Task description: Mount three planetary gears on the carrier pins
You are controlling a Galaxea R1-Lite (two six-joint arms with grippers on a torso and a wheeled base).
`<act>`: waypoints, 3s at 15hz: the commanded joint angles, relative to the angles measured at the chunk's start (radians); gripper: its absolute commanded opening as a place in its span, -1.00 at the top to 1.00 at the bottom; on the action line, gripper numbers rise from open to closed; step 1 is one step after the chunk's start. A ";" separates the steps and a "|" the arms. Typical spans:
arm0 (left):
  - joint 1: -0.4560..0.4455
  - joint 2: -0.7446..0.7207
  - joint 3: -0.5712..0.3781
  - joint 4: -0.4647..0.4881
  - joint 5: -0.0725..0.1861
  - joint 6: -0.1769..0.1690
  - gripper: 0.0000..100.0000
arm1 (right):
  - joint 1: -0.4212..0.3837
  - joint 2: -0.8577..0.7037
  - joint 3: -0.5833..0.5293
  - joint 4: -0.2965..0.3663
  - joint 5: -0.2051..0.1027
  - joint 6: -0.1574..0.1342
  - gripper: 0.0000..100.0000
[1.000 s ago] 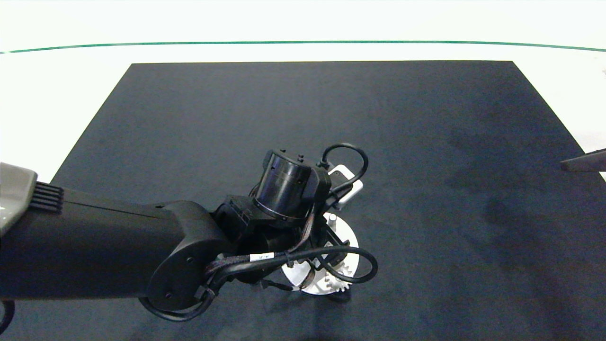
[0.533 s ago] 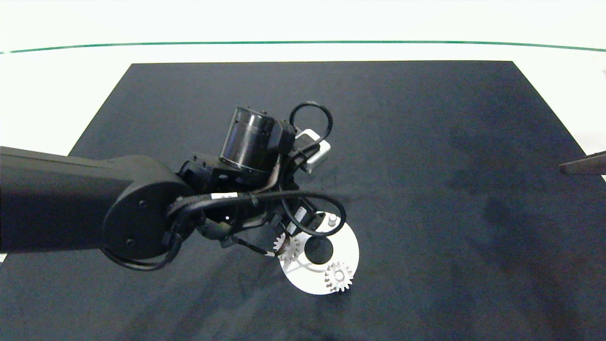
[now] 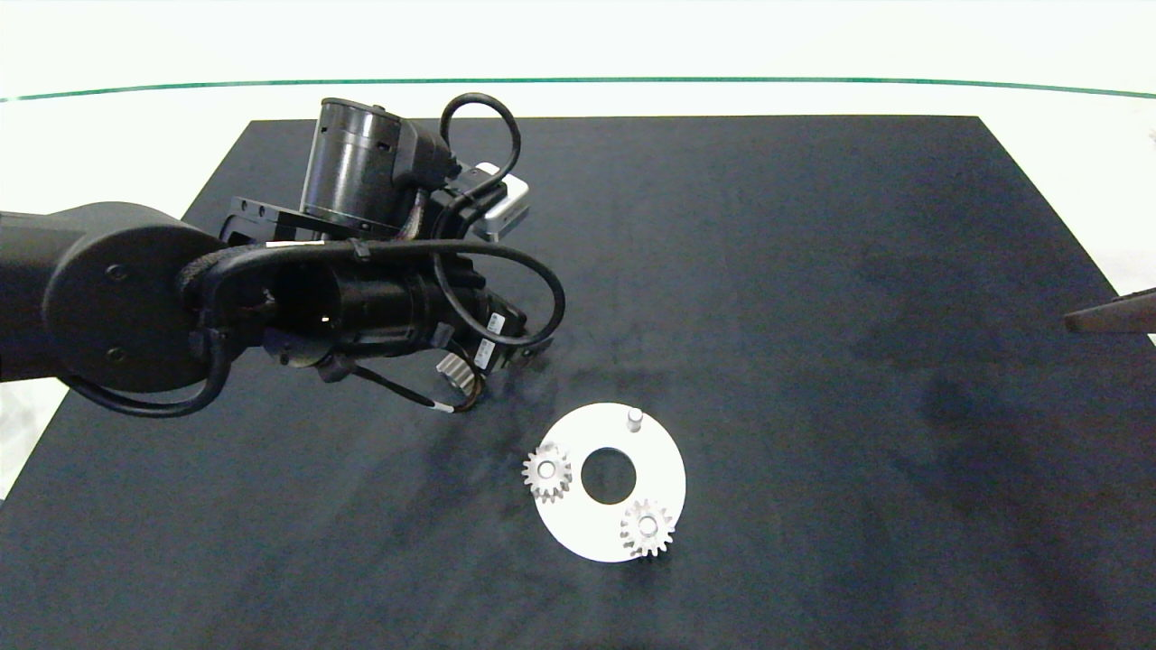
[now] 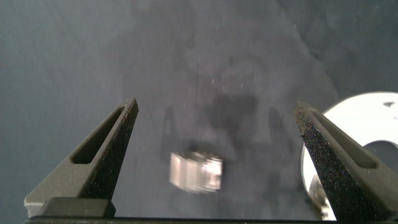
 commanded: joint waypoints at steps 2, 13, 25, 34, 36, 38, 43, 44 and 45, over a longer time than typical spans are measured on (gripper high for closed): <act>0.235 0.059 0.010 0.028 -0.155 -0.059 -1.00 | -0.005 0.003 0.002 0.006 0.004 -0.002 -1.00; 0.472 0.064 -0.162 0.221 -0.273 -0.051 -1.00 | -0.006 0.007 -0.006 0.006 0.004 -0.013 -1.00; 0.461 0.012 -0.029 0.150 -0.262 -0.043 -1.00 | -0.008 0.000 -0.003 0.006 0.005 -0.016 -1.00; 0.512 -0.008 0.099 0.054 -0.262 -0.004 -1.00 | -0.008 -0.002 -0.003 0.006 0.005 -0.016 -1.00; 0.527 -0.018 0.113 0.054 -0.262 0.009 -1.00 | -0.009 -0.002 -0.003 0.006 0.005 -0.016 -1.00; 0.528 -0.068 0.106 0.060 -0.265 0.013 -1.00 | -0.008 -0.003 -0.003 0.006 0.005 -0.015 -1.00; 0.469 -0.208 0.068 0.204 -0.265 0.004 -1.00 | -0.006 -0.002 0.000 0.006 0.005 -0.016 -1.00; 0.464 -0.238 0.082 0.241 -0.270 -0.001 -1.00 | -0.006 -0.002 0.000 0.006 0.005 -0.016 -1.00; 0.462 -0.274 0.116 0.269 -0.272 -0.004 -1.00 | -0.008 -0.002 0.000 0.006 0.005 -0.016 -1.00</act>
